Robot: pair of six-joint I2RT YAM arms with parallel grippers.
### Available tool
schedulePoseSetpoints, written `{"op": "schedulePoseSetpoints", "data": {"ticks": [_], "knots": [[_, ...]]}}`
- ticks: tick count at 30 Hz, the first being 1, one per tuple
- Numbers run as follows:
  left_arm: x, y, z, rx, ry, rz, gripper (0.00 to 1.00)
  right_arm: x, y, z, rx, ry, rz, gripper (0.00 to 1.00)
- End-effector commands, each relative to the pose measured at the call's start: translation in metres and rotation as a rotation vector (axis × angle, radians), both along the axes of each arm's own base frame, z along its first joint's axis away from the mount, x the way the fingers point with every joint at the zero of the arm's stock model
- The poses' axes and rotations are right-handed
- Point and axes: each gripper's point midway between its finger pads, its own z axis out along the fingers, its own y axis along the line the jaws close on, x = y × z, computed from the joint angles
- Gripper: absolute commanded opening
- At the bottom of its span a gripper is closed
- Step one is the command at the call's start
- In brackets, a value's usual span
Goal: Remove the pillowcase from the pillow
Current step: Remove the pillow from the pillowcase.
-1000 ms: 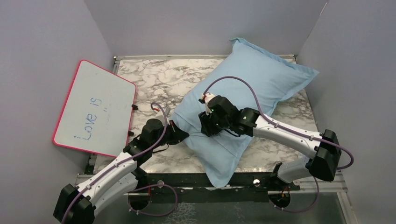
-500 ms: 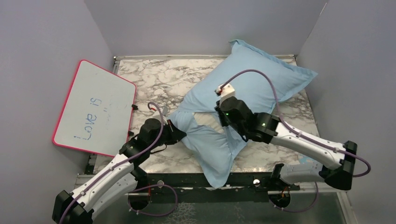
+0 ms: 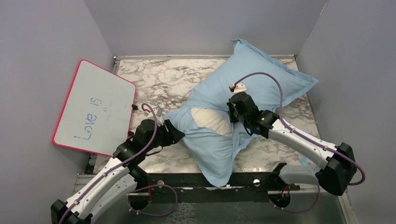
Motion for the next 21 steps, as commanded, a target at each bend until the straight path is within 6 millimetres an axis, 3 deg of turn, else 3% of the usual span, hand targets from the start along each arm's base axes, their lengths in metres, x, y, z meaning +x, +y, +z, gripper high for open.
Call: {"op": "schedulePoseSetpoints", "data": {"ticks": [1,4,7,9,14,18,19,21], "knots": [[0.001,0.005,0.036,0.032,-0.075,-0.026,0.62,-0.058,0.021,-0.08,0.067,0.335,0.166,0.01],[0.004,0.0,0.068,0.027,-0.138,-0.064,0.74,-0.073,0.029,-0.096,0.117,0.39,0.221,0.01],[0.013,-0.011,0.084,0.038,-0.146,-0.098,0.75,-0.078,0.025,-0.103,0.122,0.401,0.211,0.01],[0.021,-0.021,0.086,0.058,-0.127,-0.129,0.75,-0.08,0.024,-0.106,0.125,0.404,0.21,0.01],[0.045,-0.032,0.065,0.16,-0.061,-0.142,0.72,-0.087,0.025,-0.108,0.142,0.442,0.211,0.01],[0.051,-0.03,0.035,0.283,-0.026,-0.139,0.58,-0.092,0.024,-0.105,0.176,0.436,0.202,0.01],[0.049,-0.026,0.025,0.322,-0.008,-0.145,0.49,-0.091,0.023,-0.103,0.182,0.428,0.194,0.01],[0.048,-0.009,0.009,0.404,0.029,-0.104,0.21,-0.09,0.02,-0.1,0.186,0.412,0.178,0.01]]}}
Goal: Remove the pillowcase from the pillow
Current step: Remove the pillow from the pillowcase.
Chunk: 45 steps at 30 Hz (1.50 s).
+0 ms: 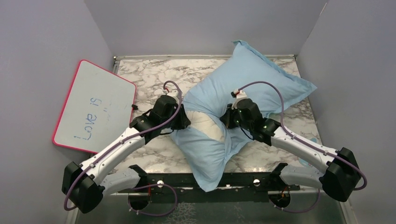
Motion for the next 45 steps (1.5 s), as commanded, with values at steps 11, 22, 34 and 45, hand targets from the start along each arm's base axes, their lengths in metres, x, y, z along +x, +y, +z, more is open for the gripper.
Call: {"op": "schedulePoseSetpoints", "data": {"ticks": [11,22,34,45], "knots": [[-0.03,0.101,-0.011,0.152,-0.075,0.357,0.0,-0.026,-0.078,-0.039,-0.292,0.117,-0.226,0.01],[-0.041,0.098,-0.013,0.015,-0.031,0.422,0.0,-0.022,-0.076,0.011,-0.173,0.015,-0.245,0.01],[-0.05,0.059,-0.059,-0.191,0.051,0.329,0.0,-0.062,0.041,0.119,0.166,-0.004,0.407,0.39],[-0.053,0.056,-0.052,-0.232,0.035,0.305,0.0,-0.027,0.115,0.054,-0.368,-0.011,0.365,0.71]]}}
